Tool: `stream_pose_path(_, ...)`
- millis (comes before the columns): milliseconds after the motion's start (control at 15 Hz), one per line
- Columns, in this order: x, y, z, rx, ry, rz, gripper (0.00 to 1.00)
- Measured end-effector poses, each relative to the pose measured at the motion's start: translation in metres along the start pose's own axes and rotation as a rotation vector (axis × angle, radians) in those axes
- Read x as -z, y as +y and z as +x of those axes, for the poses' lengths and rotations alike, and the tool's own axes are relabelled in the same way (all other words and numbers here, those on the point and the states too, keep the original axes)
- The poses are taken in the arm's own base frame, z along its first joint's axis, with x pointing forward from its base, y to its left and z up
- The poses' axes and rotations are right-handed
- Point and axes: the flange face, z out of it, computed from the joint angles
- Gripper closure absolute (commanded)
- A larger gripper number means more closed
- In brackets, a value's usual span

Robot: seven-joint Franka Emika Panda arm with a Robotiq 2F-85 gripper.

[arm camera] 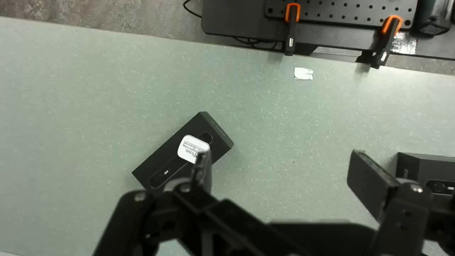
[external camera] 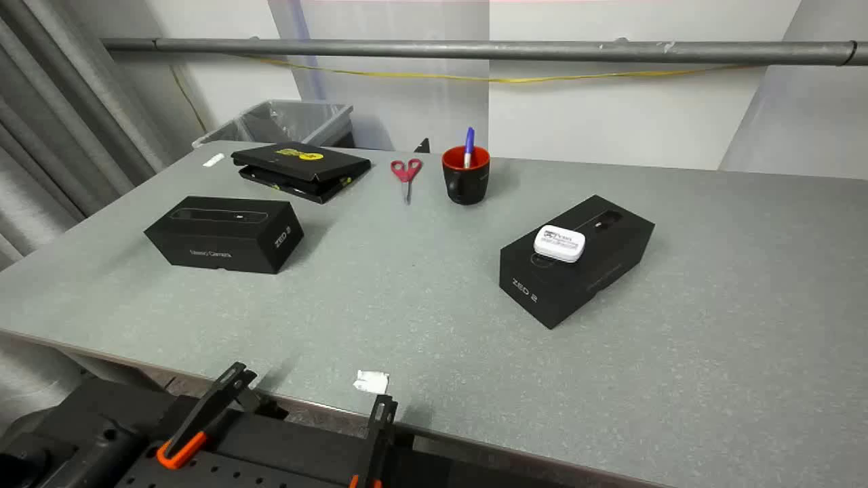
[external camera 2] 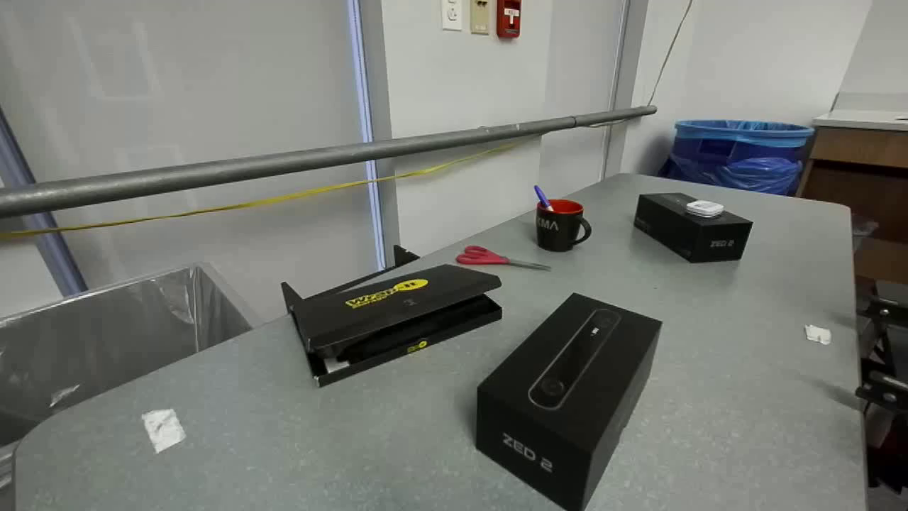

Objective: Remove the marker from cup

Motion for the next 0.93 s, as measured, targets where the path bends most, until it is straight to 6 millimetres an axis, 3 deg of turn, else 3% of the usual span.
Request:
stream_pose_path(400, 0.001, 0.0, 0.001, 0.001, 0.013, -0.004, 0.0)
stream_pose_path(533, 0.002, 0.001, 0.013, -0.005, 0.075, -0.023, 0.0)
stream_pose_path(733, -0.017, 0.003, 0.059, -0.012, 0.173, -0.053, 0.0)
stream_pose_path(933, -0.062, 0.003, 0.12, -0.027, 0.207, -0.051, 0.0)
